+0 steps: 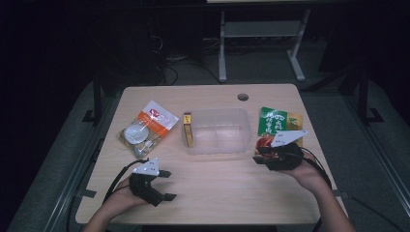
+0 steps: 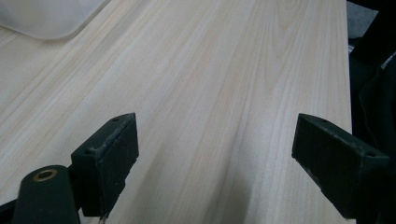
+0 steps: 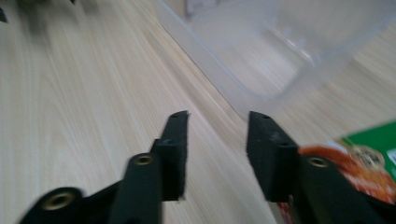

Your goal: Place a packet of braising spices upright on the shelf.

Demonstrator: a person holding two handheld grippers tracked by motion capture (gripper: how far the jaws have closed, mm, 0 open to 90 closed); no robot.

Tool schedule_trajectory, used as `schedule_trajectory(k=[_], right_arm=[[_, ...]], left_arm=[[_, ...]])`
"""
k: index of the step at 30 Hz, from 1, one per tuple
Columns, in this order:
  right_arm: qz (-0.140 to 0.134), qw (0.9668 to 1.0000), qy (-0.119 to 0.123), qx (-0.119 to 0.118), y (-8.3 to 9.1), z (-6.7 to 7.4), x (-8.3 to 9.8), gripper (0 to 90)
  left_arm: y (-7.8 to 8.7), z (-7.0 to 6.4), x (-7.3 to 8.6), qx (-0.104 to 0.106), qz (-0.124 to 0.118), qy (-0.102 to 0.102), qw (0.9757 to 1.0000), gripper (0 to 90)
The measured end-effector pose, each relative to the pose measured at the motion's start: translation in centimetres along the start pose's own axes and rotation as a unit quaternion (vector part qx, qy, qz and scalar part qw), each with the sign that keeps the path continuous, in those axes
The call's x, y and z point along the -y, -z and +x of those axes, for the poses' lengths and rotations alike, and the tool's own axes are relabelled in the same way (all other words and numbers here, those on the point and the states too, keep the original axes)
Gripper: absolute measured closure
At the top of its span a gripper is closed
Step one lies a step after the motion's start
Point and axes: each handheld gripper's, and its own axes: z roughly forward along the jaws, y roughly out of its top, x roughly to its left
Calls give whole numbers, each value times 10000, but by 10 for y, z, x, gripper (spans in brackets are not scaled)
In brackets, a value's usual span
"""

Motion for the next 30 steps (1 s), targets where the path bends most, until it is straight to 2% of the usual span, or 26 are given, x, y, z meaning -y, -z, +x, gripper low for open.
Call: schedule_trajectory(k=[2, 3, 4, 5, 6, 7, 8, 9, 11, 15, 17, 19, 20, 23, 24, 29, 30], right_arm=[[158, 9997, -53, 173, 0, -6, 7, 723], [158, 9997, -53, 173, 0, -6, 7, 723], [175, 9994, -132, 266, -1, -14, 13, 799], [175, 9994, -132, 266, -1, -14, 13, 799], [272, 9987, -216, 368, -2, -22, 19, 838], [272, 9987, -216, 368, -2, -22, 19, 838], [329, 9978, -316, 473, -3, -29, 23, 858], [329, 9978, -316, 473, -3, -29, 23, 858], [375, 9964, -420, 638, 0, -38, 28, 805], [470, 9944, -521, 791, -2, -48, 35, 793], [499, 9936, -562, 838, -3, -51, 37, 807], [579, 9920, -617, 939, -4, -59, 40, 862], [673, 9896, -684, 1070, -4, -66, 44, 896], [720, 9881, -769, 1120, -2, -72, 48, 897], [793, 9864, -798, 1201, 0, -75, 52, 897], [917, 9846, -866, 1212, -3, -77, 59, 898], [984, 9849, -909, 1101, -5, -79, 60, 900]], left_arm=[[0, 0, 0, 2, 38, -9, 10000, 144], [0, 0, 0, 2, 38, -9, 10000, 144], [0, 0, 0, 6, 32, 2, 10000, 144], [0, 0, 0, 6, 32, 2, 10000, 144], [0, 0, 0, 12, 37, -5, 10000, 144], [0, 0, 0, 16, 37, -4, 10000, 144], [-1, 0, 0, 24, 49, -27, 10000, 144], [-1, 0, 0, 23, 49, -21, 10000, 144], [-1, 0, 0, 25, 66, -40, 10000, 144], [-2, 0, 0, 31, 97, -15, 9999, 145], [-2, 0, 0, 31, 111, -4, 9999, 145], [-2, 0, 0, 29, 131, -34, 9999, 145], [-2, -1, 0, 22, 128, -29, 9999, 145], [-3, 0, 0, 28, 128, -33, 9999, 146], [-3, 0, 0, 30, 149, -34, 9999, 146], [-4, -1, 0, 34, 173, -24, 9998, 146], [-4, -1, 0, 45, 174, -18, 9998, 146]])
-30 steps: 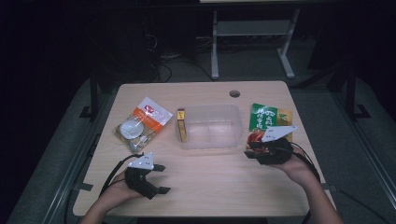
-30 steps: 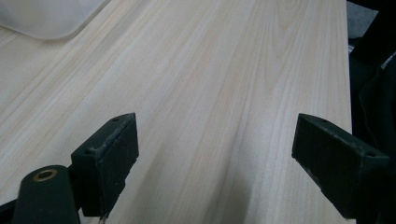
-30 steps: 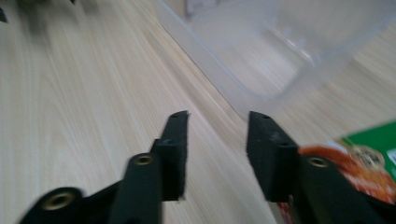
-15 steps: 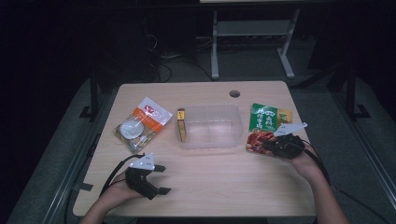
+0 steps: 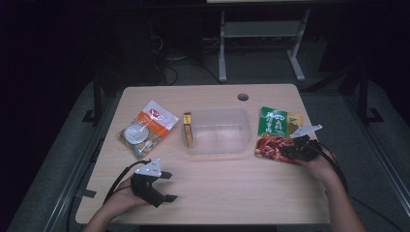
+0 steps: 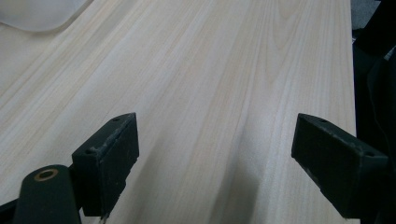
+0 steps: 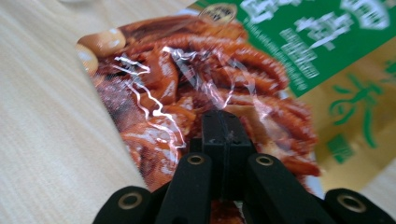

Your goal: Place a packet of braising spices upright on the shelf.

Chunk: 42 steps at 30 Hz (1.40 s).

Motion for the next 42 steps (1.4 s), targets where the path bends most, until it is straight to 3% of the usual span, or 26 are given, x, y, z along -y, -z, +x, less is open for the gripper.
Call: schedule_trajectory(k=[3, 6, 11, 13, 17, 20, 23, 24, 27, 33, 37, 38, 42], right_arm=[[87, 9999, 20, -125, -2, 2, -1, 900], [263, 9992, 285, -24, -2, 10, -4, 900], [311, 9987, 391, -66, -1, 12, -4, 900], [339, 9983, 421, -223, -1, 16, -4, 900], [329, 9977, 557, -211, -1, 16, -6, 900], [276, 9982, 451, 275, -3, 0, -13, 900], [329, 9979, 387, 407, -6, -9, -16, 900], [309, 9973, 364, 553, -8, -16, -18, 900], [318, 9977, 324, 496, -11, -19, -19, 900], [742, 9932, 768, 472, -14, -2, -25, 900], [748, 9932, 776, 441, -13, 1, -24, 900], [732, 9942, 726, 296, -10, 2, -22, 900], [707, 9943, 787, 144, -8, 10, -19, 900]], left_arm=[[0, 0, 0, -5, 3, -6, 10000, 146], [-1, 0, 0, 7, 24, -4, 10000, 146], [-2, -2, 0, 31, 46, 31, 10000, 146], [-3, -2, 0, 59, 37, 44, 10000, 146], [-3, -2, 0, 49, 25, 55, 10000, 146], [-3, 0, 0, 43, 55, 25, 10000, 146], [-2, 0, 0, 31, 54, 16, 10000, 146], [-1, 0, 0, 14, 48, 45, 10000, 146], [-2, 0, 0, 24, -2, 104, 9999, 146], [-4, -1, 0, 38, 79, 20, 10000, 146], [-4, -1, 0, 43, 49, 61, 10000, 146], [-4, 0, 0, 39, 82, 30, 10000, 146], [-4, 0, 0, 58, 103, 43, 9999, 146]])
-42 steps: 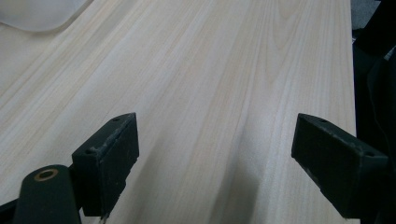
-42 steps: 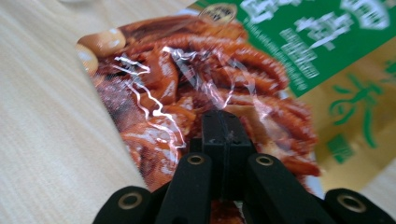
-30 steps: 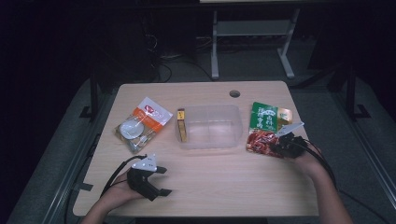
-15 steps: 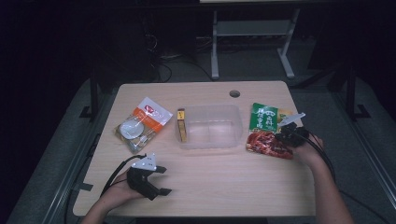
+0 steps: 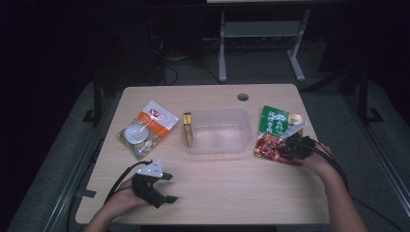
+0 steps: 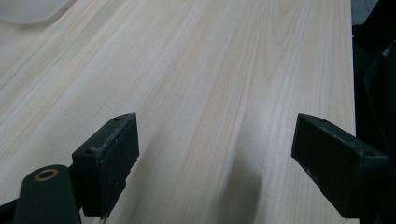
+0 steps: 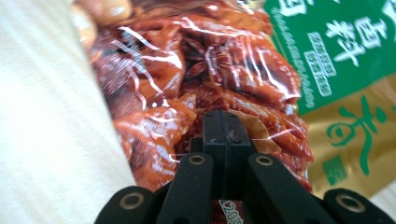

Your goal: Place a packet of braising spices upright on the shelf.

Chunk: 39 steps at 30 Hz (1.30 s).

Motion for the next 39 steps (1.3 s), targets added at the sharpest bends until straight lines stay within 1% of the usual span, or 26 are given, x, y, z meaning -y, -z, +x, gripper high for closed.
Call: schedule_trajectory(k=[3, 4, 6, 7, 8, 9, 10, 11, 13, 14, 15, 16, 17, 18, 19, 20, 21, 23, 25, 26, 31, 33, 34, 35, 36, 39], right_arm=[[32, 10000, 77, -19, 0, 1, -1, 900], [7, 9997, -9, -227, 0, -3, -2, 900], [20, 9997, 14, -236, 0, -3, -4, 900], [-10, 9998, 59, -185, -1, -4, -6, 900], [-77, 10000, 9, -14, -1, -12, -11, 900], [-77, 10000, 9, -14, -1, -12, -11, 900], [-70, 9998, -56, 185, -4, -24, -16, 900], [-70, 9998, -56, 185, -4, -24, -16, 900], [-92, 9991, -173, 387, -8, -38, -21, 900], [-66, 9978, -218, 617, -13, -52, -26, 900], [-66, 9978, -218, 617, -13, -52, -26, 900], [3, 9968, -201, 772, -20, -64, -31, 900], [3, 9968, -201, 772, -20, -64, -31, 900], [49, 9960, -202, 869, -26, -74, -35, 900], [49, 9960, -202, 869, -26, -74, -35, 900], [21, 9960, -279, 853, -30, -81, -35, 900], [104, 9966, -317, 748, -33, -83, -35, 900], [163, 9966, -243, 767, -35, -82, -34, 900], [240, 9973, -168, 680, -34, -79, -35, 900], [309, 9980, -98, 535, -32, -73, -35, 900], [359, 9986, 86, 386, -24, -57, -29, 900], [362, 9985, 138, 382, -23, -53, -28, 900], [365, 9986, 170, 333, -19, -45, -25, 900], [365, 9986, 170, 333, -19, -45, -25, 900], [420, 9981, 290, 340, -16, -37, -22, 900], [385, 9978, 414, 333, -13, -28, -19, 900]], left_arm=[[0, 0, 0, -2, 14, -9, 10000, 146], [0, -1, 0, 5, -18, 12, 10000, 146], [0, 0, 0, -2, -6, 6, 10000, 146], [0, 0, 0, 0, -3, -1, 10000, 146], [0, 1, 0, -4, 5, -6, 10000, 146], [-1, 1, 1, -2, -35, 58, 10000, 146], [-1, 1, 0, -4, -18, 65, 10000, 146], [-1, 2, 1, -13, -17, 61, 10000, 146], [0, 2, 1, -22, 2, 19, 10000, 146], [0, 3, 1, -30, 11, 32, 10000, 146], [0, 3, 1, -30, 11, 32, 10000, 146], [0, 4, 1, -44, 38, 42, 10000, 146], [0, 4, 1, -44, 38, 42, 10000, 146], [-1, 4, 1, -33, -8, 87, 10000, 146], [-1, 4, 1, -33, -8, 87, 10000, 146], [-2, 4, 2, -23, 2, 84, 10000, 146], [-2, 4, 2, -13, 10, 83, 10000, 146], [-2, 4, 2, -13, 14, 76, 10000, 146], [-2, 4, 2, -2, 20, 72, 10000, 146], [-2, 4, 1, 0, 61, 22, 10000, 146], [-3, 1, 1, 15, 23, 54, 10000, 146], [-2, 2, 1, 18, 60, 9, 10000, 146], [-4, 0, 0, 25, 16, 56, 10000, 146], [-4, 0, 0, 25, 16, 56, 10000, 146], [-4, 0, 0, 34, 23, 46, 10000, 146], [-4, 0, 0, 38, 39, 31, 10000, 146]])
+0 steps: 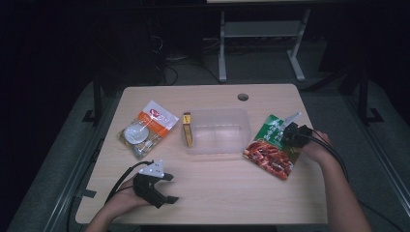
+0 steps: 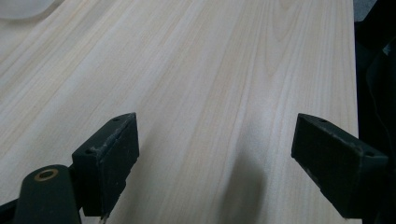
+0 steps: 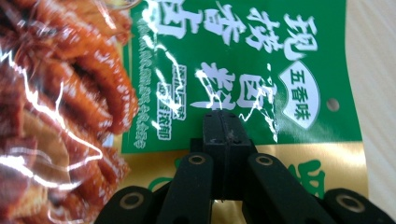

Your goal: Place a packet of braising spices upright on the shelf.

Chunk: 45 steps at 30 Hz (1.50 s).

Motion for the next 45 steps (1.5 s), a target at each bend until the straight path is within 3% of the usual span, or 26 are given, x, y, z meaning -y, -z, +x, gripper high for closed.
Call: schedule_trajectory(k=[8, 14, 17, 20, 22, 23, 24, 25, 26, 29, 37, 45], right_arm=[[-108, 9991, 253, -309, 16, 30, 15, 900], [-167, 9976, 312, -595, 23, 43, 20, 900], [-185, 9965, 486, -658, 26, 54, 19, 900], [-250, 9963, 537, -620, 27, 56, 20, 900], [-621, 9969, -116, -463, 28, 38, 28, 900], [-658, 9970, -303, -270, 28, 28, 31, 900], [-658, 9970, -303, -270, 28, 28, 31, 900], [-713, 9949, -715, 33, 27, 9, 36, 900], [-713, 9949, -715, 33, 27, 9, 36, 900], [-766, 9898, -1169, 273, 18, -14, 39, 900], [-571, 9916, -1145, 180, 4, -16, 35, 900], [-618, 9927, -1029, 63, 4, -11, 35, 900]], left_arm=[[-1, -2, 0, 32, -4, -1, 10000, 146], [-1, -2, -1, 51, 17, -25, 10000, 146], [-1, -2, -1, 51, 16, -35, 10000, 146], [-1, -3, -1, 54, -4, -20, 10000, 146], [0, -3, -1, 47, -11, -9, 10000, 146], [0, -3, 0, 45, -15, -8, 10000, 146], [0, -3, 0, 45, -15, -8, 10000, 146], [-1, -3, -1, 54, -13, 9, 10000, 146], [-1, -3, -1, 54, -13, 9, 10000, 146], [-1, -2, -1, 50, 14, -23, 10000, 146], [0, -2, 0, 51, 2, 0, 10000, 146], [-2, -3, -1, 61, 10, -31, 10000, 146]])
